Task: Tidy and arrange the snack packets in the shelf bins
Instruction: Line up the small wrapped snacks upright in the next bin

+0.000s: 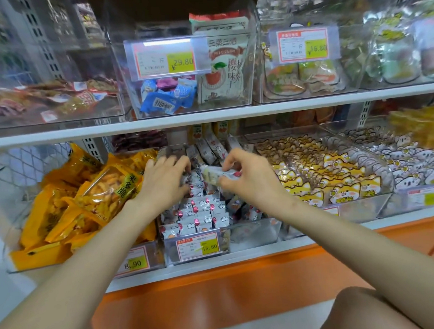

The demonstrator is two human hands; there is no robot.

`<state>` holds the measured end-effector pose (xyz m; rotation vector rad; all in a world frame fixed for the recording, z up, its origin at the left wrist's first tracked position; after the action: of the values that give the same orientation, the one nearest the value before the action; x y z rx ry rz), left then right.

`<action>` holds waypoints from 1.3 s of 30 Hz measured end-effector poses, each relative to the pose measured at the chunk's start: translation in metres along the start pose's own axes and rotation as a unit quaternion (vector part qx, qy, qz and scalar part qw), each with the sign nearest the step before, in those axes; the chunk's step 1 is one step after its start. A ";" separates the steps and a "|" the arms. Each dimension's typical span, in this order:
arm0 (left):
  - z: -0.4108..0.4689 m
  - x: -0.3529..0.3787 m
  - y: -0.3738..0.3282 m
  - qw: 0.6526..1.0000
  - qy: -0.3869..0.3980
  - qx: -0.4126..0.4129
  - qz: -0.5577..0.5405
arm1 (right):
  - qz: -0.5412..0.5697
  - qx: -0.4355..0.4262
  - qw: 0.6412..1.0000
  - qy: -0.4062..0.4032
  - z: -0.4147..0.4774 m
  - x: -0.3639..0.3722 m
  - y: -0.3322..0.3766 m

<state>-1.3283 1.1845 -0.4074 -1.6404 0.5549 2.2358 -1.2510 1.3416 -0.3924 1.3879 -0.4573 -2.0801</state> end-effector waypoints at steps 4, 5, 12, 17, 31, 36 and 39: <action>0.000 -0.002 0.008 0.999 -0.014 -0.025 0.030 | 0.008 -0.018 0.999 0.038 0.000 0.038 0.001; 0.000 -0.003 0.012 0.999 -0.024 -0.033 0.029 | 0.010 -0.016 0.998 0.054 0.000 0.046 0.001; -0.007 -0.007 0.015 0.993 -0.049 0.039 -0.100 | -0.001 -0.049 0.984 0.170 -0.002 0.056 0.001; -0.009 0.006 -0.002 0.980 0.059 0.143 -0.122 | 0.020 -0.043 0.964 0.262 0.001 0.035 -0.009; 0.005 0.016 -0.035 0.960 0.154 0.215 -0.091 | -0.368 -0.135 0.825 0.406 0.058 0.046 -0.070; 0.010 0.030 -0.025 0.956 0.207 0.210 -0.013 | -0.448 -0.145 0.767 0.436 0.058 0.061 -0.075; 0.010 0.030 -0.021 0.957 0.206 0.202 -0.001 | -0.436 -0.145 0.772 0.438 0.060 0.054 -0.076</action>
<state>-1.3361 1.2083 -0.4355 -1.8705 1.0341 1.6272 -1.3427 1.3631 -0.4513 2.3850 1.0371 -1.6229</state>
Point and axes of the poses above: each hand's wrist, its own z-axis towards the middle knuckle, its own x-axis out of the palm, y = z × x, the point moved 4 cm from there along z, towards the middle knuckle, and after that the axes turned 7 degrees about y, right-handed, at the moved point
